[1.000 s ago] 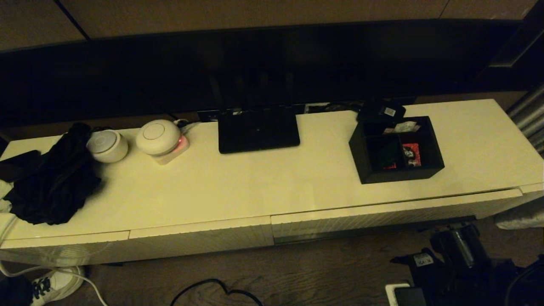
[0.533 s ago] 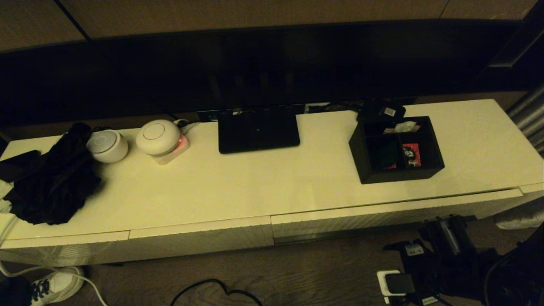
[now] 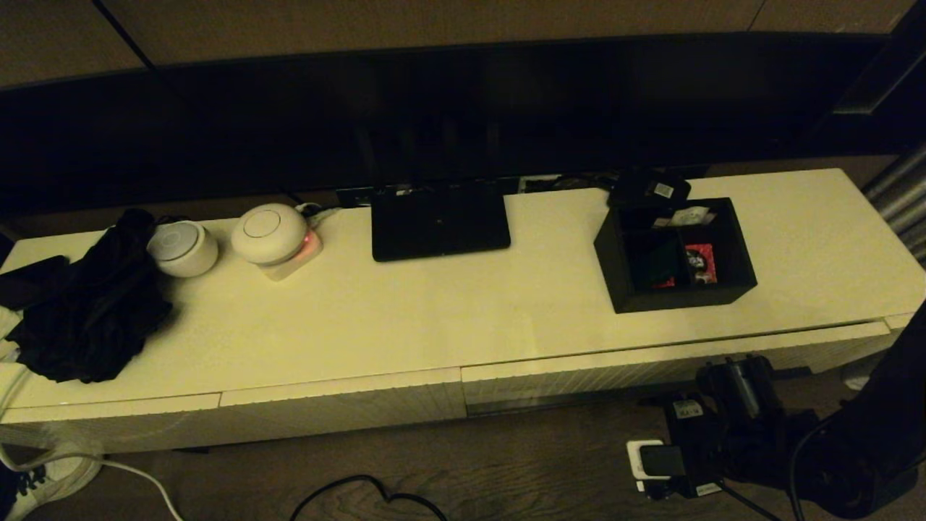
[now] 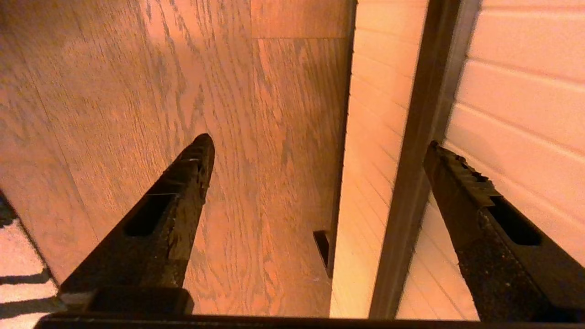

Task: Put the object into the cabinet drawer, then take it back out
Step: Open the drawer

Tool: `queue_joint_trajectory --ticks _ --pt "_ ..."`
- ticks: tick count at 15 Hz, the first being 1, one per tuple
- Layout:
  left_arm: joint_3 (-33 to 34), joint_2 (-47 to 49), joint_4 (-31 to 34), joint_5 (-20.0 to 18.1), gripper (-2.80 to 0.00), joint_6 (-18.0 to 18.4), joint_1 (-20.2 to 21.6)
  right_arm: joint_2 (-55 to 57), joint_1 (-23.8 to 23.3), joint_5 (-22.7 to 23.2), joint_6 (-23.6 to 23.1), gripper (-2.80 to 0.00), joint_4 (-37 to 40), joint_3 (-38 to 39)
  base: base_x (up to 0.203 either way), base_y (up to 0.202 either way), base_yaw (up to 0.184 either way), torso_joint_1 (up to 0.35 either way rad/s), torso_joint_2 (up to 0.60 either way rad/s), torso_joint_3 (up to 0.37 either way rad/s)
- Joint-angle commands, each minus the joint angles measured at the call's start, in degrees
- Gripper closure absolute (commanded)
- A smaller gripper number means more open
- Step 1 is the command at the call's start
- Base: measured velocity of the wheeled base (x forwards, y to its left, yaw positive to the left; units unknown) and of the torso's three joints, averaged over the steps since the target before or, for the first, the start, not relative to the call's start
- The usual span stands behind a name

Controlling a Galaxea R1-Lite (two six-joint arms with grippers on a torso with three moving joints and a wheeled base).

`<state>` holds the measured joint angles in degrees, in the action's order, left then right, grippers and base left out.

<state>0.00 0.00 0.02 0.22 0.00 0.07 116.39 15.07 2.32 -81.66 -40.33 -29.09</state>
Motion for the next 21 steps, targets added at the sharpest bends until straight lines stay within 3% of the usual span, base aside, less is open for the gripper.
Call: queue_joint_trajectory --ticks 1,16,21 --pt "0.2 0.0 0.0 0.0 0.0 0.0 0.0 1.9 0.0 0.1 -0.4 -2.8 -0.3 -0.9 0.0 0.0 0.0 0.0 0.0 0.0" --pt "0.2 0.0 0.0 0.0 0.0 0.0 0.0 6.6 -2.0 1.5 -0.3 -2.8 -0.2 -6.6 0.0 0.0 0.0 0.0 0.0 0.0" --pt "0.2 0.0 0.0 0.0 0.0 0.0 0.0 4.7 -2.2 1.9 -0.3 -2.8 -0.1 -5.0 0.0 0.0 0.0 0.0 0.0 0.0"
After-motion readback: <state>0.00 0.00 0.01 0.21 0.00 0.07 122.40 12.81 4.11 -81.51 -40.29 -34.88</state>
